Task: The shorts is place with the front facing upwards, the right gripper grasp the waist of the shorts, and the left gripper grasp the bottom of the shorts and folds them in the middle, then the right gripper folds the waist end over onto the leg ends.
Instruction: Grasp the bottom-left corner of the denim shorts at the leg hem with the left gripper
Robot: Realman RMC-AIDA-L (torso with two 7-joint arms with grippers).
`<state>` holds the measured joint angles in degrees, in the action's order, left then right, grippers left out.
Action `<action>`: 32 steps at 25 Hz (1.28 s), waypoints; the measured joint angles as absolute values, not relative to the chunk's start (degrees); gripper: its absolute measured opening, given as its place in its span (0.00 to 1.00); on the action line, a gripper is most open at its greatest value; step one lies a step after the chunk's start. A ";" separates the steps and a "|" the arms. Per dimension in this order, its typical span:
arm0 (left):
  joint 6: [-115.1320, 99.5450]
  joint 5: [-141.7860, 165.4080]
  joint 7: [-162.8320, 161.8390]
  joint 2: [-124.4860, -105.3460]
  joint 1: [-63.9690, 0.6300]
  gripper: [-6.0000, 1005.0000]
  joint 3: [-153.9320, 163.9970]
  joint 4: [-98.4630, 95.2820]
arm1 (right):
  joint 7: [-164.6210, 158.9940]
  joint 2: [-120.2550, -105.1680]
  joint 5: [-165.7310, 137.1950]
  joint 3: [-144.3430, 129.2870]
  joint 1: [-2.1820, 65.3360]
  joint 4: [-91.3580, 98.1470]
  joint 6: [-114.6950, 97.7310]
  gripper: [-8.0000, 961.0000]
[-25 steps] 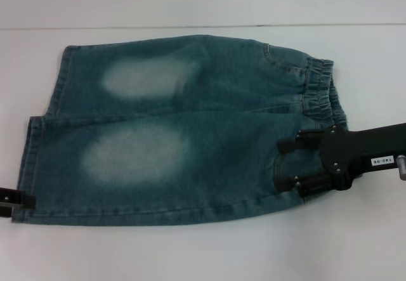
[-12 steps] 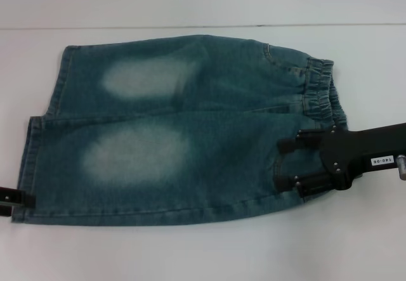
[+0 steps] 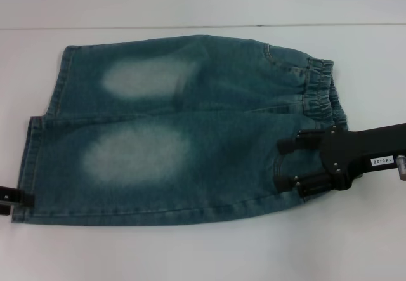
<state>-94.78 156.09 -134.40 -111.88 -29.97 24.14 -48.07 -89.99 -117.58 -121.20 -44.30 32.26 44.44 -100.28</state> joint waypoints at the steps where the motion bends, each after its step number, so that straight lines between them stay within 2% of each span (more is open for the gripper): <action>1: -94.71 156.09 -134.40 -111.88 -29.97 0.57 24.17 -48.07 | -89.99 -117.57 -121.20 -44.30 32.26 44.43 -100.28 0.95; 32: -95.38 155.49 -134.82 -112.54 -31.59 0.54 25.13 -47.25 | -89.92 -117.54 -121.20 -44.08 32.22 44.52 -100.71 0.95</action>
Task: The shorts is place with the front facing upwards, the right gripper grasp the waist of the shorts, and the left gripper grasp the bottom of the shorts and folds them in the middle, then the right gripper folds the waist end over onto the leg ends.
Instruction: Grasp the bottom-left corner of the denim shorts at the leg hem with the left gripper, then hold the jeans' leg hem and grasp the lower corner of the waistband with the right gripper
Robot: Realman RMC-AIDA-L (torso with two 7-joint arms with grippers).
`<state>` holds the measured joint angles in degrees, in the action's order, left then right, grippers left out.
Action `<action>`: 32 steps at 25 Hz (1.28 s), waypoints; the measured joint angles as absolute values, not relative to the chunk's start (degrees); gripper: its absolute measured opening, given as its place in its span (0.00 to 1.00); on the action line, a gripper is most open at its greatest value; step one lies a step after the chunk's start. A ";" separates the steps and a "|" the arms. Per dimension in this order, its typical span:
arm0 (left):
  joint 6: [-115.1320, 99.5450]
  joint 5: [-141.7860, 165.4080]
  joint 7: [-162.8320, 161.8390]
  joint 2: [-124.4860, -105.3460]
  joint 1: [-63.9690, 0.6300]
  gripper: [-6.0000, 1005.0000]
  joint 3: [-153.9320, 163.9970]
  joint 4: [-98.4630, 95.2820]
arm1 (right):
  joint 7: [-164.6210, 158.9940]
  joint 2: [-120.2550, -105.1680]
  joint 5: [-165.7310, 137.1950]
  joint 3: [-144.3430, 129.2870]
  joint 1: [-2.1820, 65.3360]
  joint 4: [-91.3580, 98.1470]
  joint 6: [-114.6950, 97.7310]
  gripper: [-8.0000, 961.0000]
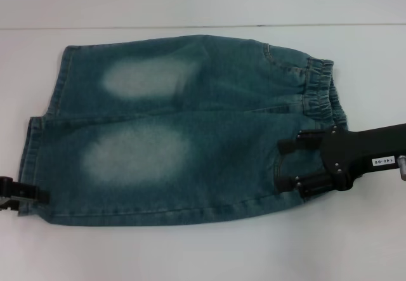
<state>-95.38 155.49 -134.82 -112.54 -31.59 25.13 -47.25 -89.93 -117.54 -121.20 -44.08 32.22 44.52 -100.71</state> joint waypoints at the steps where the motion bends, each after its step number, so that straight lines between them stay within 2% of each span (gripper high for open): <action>1: -95.39 155.48 -134.82 -112.54 -31.61 0.54 25.13 -47.26 | -89.96 -117.54 -121.19 -44.04 32.22 44.52 -100.74 0.95; 13: -94.77 155.30 -132.85 -112.94 -31.57 0.53 25.35 -47.57 | -90.22 -117.41 -121.02 -43.97 32.35 44.56 -100.82 0.95; 16: -94.65 155.29 -132.47 -112.94 -31.69 0.32 25.52 -47.57 | -90.25 -117.41 -120.96 -43.90 32.35 44.56 -100.82 0.95; 21: -94.59 155.29 -131.78 -112.94 -31.96 0.10 25.56 -47.47 | -90.49 -117.41 -120.84 -43.78 32.34 44.56 -100.81 0.95; 26: -94.59 154.96 -130.72 -113.27 -32.12 0.03 25.62 -47.44 | -91.37 -117.33 -120.69 -42.20 32.34 44.56 -100.84 0.95; 29: -94.60 154.78 -130.28 -113.51 -32.20 0.03 25.78 -47.62 | -92.65 -117.19 -120.67 -40.29 32.51 44.56 -100.88 0.95; 32: -94.75 154.48 -130.23 -113.51 -32.39 0.03 25.86 -47.63 | -96.77 -116.06 -120.68 -38.81 33.31 44.87 -100.86 0.95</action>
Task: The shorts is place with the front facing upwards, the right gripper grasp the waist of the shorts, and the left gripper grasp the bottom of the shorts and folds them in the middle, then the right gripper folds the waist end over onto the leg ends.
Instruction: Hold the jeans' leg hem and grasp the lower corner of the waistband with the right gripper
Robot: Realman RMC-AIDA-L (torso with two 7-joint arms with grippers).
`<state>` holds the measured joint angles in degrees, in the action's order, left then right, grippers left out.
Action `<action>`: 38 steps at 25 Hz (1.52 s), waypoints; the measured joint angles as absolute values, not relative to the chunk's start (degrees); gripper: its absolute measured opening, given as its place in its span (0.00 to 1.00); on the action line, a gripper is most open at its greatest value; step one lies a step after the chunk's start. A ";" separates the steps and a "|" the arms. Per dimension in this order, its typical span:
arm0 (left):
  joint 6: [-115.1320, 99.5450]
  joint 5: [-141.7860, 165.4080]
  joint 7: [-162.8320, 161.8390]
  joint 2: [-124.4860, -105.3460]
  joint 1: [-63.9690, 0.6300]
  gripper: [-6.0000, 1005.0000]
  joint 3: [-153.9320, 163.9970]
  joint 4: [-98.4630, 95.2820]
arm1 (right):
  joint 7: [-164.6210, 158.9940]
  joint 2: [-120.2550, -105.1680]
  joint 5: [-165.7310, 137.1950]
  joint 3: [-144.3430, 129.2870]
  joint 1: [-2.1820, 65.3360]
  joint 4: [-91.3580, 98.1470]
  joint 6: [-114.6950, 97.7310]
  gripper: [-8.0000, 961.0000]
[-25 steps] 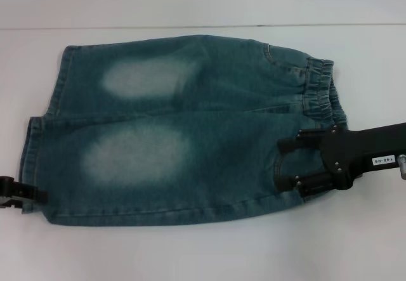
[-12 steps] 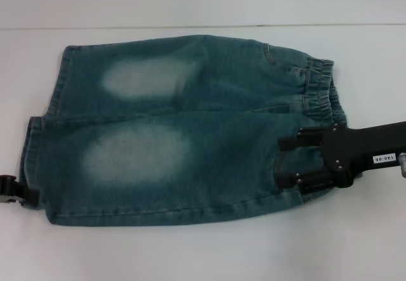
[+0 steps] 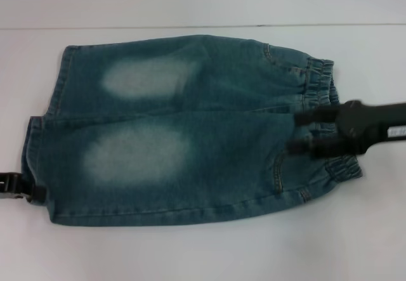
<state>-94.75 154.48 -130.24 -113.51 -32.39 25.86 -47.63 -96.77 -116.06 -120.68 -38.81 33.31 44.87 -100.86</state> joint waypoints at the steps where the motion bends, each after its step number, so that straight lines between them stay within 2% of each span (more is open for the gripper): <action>1: -94.79 154.24 -130.24 -113.50 -32.45 0.03 25.83 -47.67 | -98.70 -115.43 -120.67 -38.64 33.64 45.28 -100.68 0.95; 6: -95.03 152.60 -130.24 -113.11 -32.80 0.03 25.34 -47.79 | -110.63 -112.30 -124.26 -39.24 35.47 51.19 -100.62 0.95; 10: -95.03 152.35 -130.25 -112.87 -33.05 0.03 25.13 -48.65 | -118.83 -111.64 -132.49 -38.90 38.43 56.94 -105.49 0.95; 13: -94.90 150.53 -130.22 -112.78 -33.15 0.03 25.13 -49.14 | -121.44 -112.10 -140.43 -39.25 41.09 59.42 -108.28 0.95; 18: -94.68 149.30 -130.19 -112.60 -33.36 0.03 25.14 -49.35 | -123.40 -113.76 -152.83 -43.59 45.08 56.81 -108.92 0.95; 38: -95.05 147.93 -129.40 -112.66 -33.64 0.03 25.19 -49.24 | -126.26 -116.15 -164.65 -53.21 49.23 47.67 -95.47 0.95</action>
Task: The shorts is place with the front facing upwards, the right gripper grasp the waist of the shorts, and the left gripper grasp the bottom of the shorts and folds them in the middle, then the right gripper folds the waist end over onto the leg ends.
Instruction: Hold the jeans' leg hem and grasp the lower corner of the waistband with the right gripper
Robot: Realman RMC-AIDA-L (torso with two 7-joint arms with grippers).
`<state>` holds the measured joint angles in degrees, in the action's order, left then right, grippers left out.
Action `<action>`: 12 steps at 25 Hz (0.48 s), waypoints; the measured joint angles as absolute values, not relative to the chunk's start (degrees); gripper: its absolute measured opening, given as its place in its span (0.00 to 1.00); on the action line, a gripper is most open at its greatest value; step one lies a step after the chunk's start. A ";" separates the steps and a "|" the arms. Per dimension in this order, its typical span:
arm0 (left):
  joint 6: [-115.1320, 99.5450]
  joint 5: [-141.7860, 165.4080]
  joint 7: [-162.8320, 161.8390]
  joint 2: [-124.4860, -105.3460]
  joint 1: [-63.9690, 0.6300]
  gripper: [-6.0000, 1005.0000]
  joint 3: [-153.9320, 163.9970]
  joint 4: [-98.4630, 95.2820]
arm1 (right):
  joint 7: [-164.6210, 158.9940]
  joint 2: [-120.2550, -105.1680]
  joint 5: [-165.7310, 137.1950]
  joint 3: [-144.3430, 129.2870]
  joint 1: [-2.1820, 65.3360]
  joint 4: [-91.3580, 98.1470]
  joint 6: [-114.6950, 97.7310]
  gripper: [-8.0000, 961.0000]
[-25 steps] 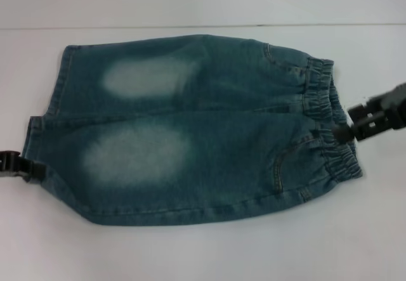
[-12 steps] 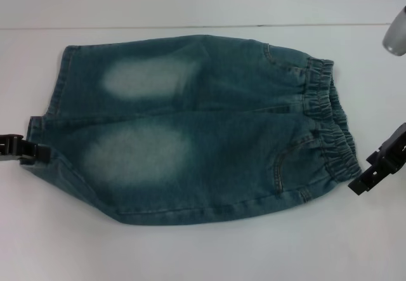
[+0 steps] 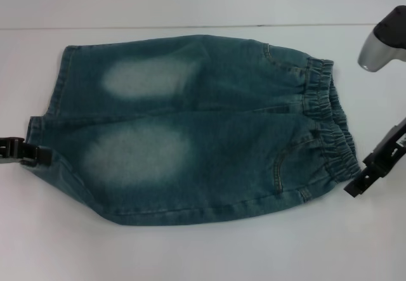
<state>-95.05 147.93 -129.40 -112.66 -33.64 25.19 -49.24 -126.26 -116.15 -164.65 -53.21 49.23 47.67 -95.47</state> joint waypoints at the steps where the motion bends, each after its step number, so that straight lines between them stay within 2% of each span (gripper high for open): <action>1: -95.05 147.93 -129.30 -112.67 -33.63 0.03 25.18 -49.22 | -126.25 -116.32 -164.66 -53.27 49.43 47.55 -95.36 0.95; 12: -95.30 147.91 -129.06 -112.76 -33.29 0.03 25.13 -49.13 | -125.45 -117.23 -162.53 -53.42 50.65 44.52 -91.92 0.95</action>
<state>-95.30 147.91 -129.06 -112.76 -33.29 25.13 -49.13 -125.45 -117.23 -162.53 -53.42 50.65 44.52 -91.92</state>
